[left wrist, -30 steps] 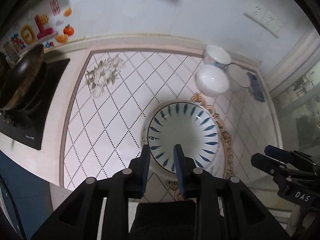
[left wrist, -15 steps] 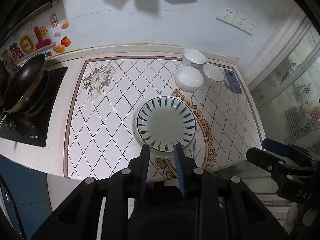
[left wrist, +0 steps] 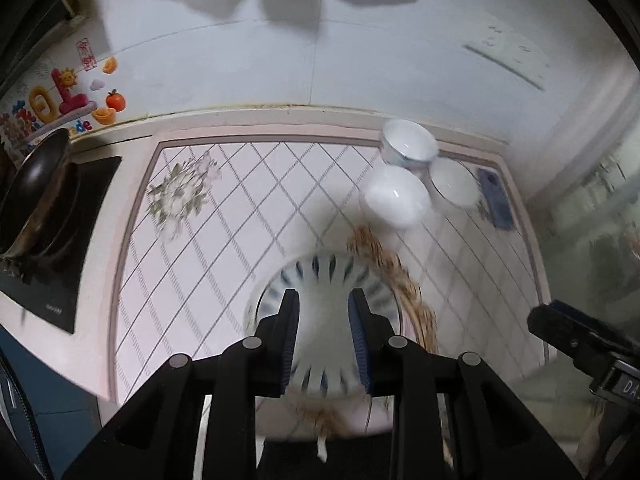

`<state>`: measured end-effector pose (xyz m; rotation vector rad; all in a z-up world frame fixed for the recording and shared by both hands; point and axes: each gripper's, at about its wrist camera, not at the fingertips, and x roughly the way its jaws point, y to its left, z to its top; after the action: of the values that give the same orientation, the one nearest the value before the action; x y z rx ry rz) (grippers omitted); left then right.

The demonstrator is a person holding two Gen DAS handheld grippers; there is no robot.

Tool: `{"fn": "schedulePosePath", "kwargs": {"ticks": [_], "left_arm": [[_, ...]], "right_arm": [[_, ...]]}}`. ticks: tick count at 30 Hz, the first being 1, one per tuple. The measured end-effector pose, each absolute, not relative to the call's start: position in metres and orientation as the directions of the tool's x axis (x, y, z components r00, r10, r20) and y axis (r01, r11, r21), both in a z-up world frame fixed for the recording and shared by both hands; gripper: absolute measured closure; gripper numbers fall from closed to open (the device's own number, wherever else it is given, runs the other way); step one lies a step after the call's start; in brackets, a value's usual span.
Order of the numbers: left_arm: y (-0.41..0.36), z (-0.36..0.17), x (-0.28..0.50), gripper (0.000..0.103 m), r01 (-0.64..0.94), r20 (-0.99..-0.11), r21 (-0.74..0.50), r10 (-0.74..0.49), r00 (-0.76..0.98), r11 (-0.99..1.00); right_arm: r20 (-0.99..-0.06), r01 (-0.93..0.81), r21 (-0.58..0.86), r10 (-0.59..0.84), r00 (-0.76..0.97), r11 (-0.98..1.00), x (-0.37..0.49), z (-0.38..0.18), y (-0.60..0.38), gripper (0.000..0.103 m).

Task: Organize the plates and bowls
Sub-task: 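Move both grippers from the plate stack toward the white bowls, then grip the pink-flower bowl rim with both grippers and lift it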

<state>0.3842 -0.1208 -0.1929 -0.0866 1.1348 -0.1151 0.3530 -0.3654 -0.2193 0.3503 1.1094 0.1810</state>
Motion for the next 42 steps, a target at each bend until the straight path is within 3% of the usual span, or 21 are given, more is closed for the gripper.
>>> {"fn": "schedulePosePath", "kwargs": {"ticks": [7,13,16,19,21,23,25,29,42], "left_arm": [[-0.161,-0.27,0.5,0.08,-0.005,-0.941,-0.186,-0.177,0.289,0.983],[-0.177,-0.325,0.553,0.08,-0.04,-0.952,-0.252,-0.24,0.189,0.967],[-0.18,-0.344,0.57,0.08,-0.061,-0.942,-0.315,-0.304,0.145,0.947],[-0.182,-0.357,0.579,0.08,-0.075,-0.937,-0.338,-0.327,0.123,0.938],[-0.184,-0.359,0.582,0.08,-0.073,-0.936,-0.339,-0.328,0.126,0.938],[-0.186,-0.359,0.584,0.08,-0.057,-0.941,-0.317,-0.307,0.145,0.947],[-0.191,-0.355,0.581,0.087,-0.028,-0.944,-0.29,-0.281,0.174,0.957],[-0.201,-0.349,0.571,0.088,0.019,-0.955,-0.217,-0.216,0.201,0.976],[-0.238,-0.305,0.494,0.089,0.116,-0.949,-0.181,-0.204,0.24,0.977]], "right_arm": [[-0.865,0.084,0.394,0.339,0.37,0.915,0.472,-0.298,-0.41,0.023],[-0.883,0.155,0.431,0.38,0.277,0.889,0.547,-0.371,-0.427,0.024],[-0.873,0.179,0.465,0.416,0.255,0.867,0.568,-0.394,-0.429,0.03],[-0.861,0.196,0.498,0.455,0.228,0.845,0.583,-0.413,-0.428,0.045],[-0.855,0.194,0.509,0.466,0.225,0.839,0.589,-0.423,-0.427,0.065],[-0.842,0.192,0.531,0.49,0.225,0.825,0.593,-0.43,-0.427,0.077],[-0.828,0.185,0.553,0.509,0.235,0.813,0.595,-0.433,-0.424,0.086],[-0.845,0.151,0.517,0.475,0.246,0.842,0.597,-0.429,-0.416,0.086],[-0.839,0.103,0.515,0.477,0.261,0.851,0.537,-0.393,-0.435,0.087]]}}
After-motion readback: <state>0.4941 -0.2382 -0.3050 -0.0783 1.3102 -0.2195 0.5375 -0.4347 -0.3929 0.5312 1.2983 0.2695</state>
